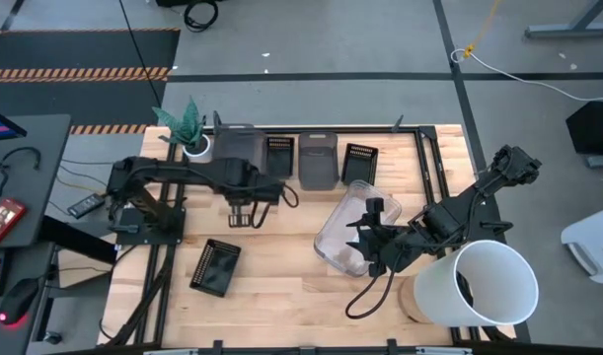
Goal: Stack baskets by color
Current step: Stack the bottom gray bin on the top left gray bin
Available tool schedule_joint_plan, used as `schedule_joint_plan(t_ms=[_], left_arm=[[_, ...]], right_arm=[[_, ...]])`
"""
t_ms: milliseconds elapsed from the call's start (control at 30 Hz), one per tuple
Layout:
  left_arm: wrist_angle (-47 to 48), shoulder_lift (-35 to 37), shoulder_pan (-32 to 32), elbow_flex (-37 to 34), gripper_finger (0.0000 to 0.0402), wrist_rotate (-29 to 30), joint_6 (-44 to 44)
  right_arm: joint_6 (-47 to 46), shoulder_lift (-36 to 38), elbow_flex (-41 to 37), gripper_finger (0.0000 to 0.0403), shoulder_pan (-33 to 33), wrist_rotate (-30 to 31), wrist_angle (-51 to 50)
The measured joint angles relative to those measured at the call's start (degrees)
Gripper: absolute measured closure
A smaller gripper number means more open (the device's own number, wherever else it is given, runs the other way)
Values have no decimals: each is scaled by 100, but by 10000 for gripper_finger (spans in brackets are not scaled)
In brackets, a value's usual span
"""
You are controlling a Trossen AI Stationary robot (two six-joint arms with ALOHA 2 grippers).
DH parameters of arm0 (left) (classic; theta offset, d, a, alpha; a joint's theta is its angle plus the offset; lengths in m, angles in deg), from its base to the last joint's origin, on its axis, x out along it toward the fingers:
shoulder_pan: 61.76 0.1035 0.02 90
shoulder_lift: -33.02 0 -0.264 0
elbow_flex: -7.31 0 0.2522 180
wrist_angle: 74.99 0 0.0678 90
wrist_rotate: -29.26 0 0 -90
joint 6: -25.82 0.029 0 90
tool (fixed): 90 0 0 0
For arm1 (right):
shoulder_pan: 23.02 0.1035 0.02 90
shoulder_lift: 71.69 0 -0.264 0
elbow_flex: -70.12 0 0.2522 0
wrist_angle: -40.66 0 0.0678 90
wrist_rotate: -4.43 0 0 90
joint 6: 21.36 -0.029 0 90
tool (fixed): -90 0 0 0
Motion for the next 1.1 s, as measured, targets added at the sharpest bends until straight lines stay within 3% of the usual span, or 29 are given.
schedule_joint_plan(t_ms=[300,633,1100], left_arm=[[-607,283,1135,-857,402,58,1181],[-1416,493,2249,-1222,401,214,2051],[-1888,501,3102,-2035,401,-162,2830]], right_arm=[[-58,0,-99,192,22,0,110],[14,-9,-208,192,24,0,225],[20,-7,-210,192,24,0,225]])
